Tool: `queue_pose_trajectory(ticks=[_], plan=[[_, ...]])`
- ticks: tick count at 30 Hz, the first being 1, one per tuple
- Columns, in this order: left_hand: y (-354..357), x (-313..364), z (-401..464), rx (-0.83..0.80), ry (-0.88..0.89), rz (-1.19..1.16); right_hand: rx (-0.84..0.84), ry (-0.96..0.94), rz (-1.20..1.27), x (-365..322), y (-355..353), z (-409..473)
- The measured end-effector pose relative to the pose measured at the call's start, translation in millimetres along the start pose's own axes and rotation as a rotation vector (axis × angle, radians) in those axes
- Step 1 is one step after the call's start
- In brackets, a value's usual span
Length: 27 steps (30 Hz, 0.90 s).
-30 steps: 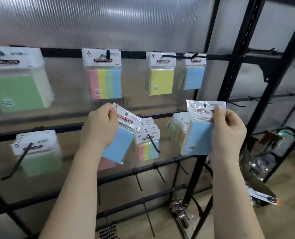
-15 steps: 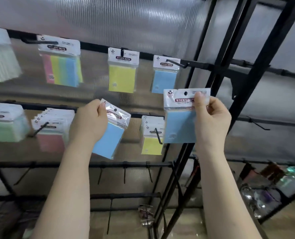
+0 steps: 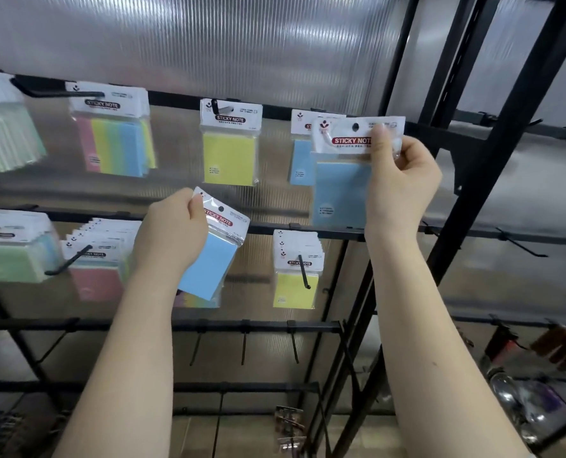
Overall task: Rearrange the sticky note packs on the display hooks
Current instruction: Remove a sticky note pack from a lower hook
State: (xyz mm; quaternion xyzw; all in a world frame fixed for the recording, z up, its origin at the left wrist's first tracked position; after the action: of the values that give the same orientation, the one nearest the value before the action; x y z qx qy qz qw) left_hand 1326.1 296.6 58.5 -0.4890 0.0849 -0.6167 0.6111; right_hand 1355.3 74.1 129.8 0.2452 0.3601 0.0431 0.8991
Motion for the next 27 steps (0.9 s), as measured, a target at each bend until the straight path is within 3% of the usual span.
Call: queue_pose_trajectory(ticks=[18,27], plan=[[13,-6,23,0.012,0.028,-0.043,0.090,0.035,-0.006,49,21,18],[6,-6,33,0.159,0.140,-0.117,0.160,0.249,-0.020,103,45,59]])
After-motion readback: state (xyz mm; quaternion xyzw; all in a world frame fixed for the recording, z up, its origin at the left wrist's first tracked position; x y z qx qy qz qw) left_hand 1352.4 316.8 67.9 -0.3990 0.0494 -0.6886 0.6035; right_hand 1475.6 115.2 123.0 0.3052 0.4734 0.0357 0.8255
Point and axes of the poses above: each hand's wrist, its own z-axis towards the middle knuckle, its own y-axis out of the palm, x = y × z, the point moved 1 cm from there along z, towards the middle knuckle, and after that the axes turned 14 degrees about z, right-handed, at the moved point
